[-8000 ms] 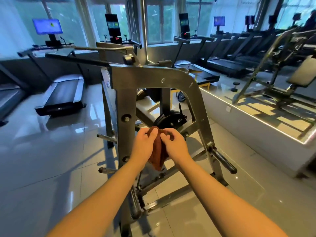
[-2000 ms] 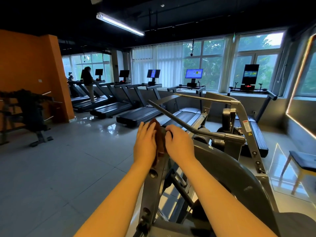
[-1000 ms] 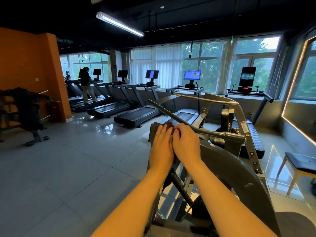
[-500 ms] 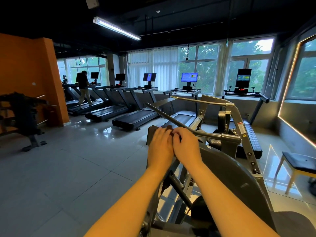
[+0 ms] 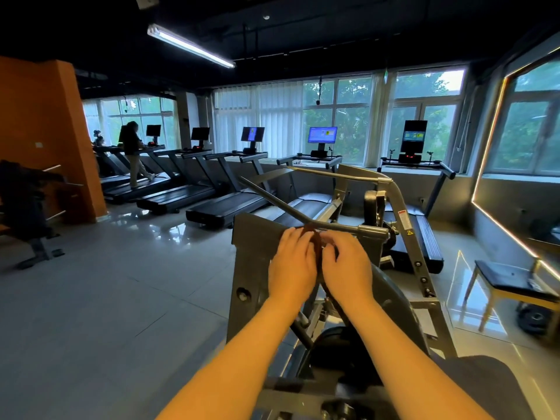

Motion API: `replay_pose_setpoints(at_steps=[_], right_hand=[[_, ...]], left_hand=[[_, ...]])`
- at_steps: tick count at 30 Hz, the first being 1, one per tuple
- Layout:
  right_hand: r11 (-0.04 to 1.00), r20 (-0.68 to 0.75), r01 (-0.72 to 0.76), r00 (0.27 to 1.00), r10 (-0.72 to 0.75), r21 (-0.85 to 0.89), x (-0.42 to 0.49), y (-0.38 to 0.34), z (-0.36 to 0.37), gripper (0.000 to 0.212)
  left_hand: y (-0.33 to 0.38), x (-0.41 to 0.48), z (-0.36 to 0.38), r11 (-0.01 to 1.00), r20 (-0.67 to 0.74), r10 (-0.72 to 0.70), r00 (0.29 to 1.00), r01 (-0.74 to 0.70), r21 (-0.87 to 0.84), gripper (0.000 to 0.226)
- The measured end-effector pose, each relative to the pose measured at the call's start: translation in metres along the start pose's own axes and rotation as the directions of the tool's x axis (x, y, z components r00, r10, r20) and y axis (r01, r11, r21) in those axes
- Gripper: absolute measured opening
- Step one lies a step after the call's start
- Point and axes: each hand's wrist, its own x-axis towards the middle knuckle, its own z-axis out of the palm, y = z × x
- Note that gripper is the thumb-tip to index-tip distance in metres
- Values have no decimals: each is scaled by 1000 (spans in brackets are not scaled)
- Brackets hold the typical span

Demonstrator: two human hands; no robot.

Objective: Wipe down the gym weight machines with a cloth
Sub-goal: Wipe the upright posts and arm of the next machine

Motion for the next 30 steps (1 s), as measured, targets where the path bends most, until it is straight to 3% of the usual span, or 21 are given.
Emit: replay_pose_setpoints(at_steps=[2,6,12,18,21,26,30], right_hand=[[996,-34,-64,998,62,-62,-4,16,-16,24],[991,60,-131,989,133,-41,-9,33,-36,30],[989,101,-141,985,137,32,-12,48,-54,28],[958,67,-205,978,195,199,-17,64,-69,24],[971,104,-184,980,170,155,-22,69,-71,26],[986,142,-160,978,153,41,-20,65,-71,28],[983,151,-174,975,165,51,-20,62,-71,30]], left_hand=[[14,-10,17,998,16,55,998,-55,11,48],[24,-14,21,987,45,91,995,-96,126,43],[45,-9,28,996,-107,-65,992,71,53,37],[77,-37,57,985,-14,92,996,-89,149,37],[68,-30,46,965,-2,90,996,-87,246,39],[66,-18,43,984,-139,-65,988,87,154,37],[75,-36,67,982,-43,25,999,-16,189,40]])
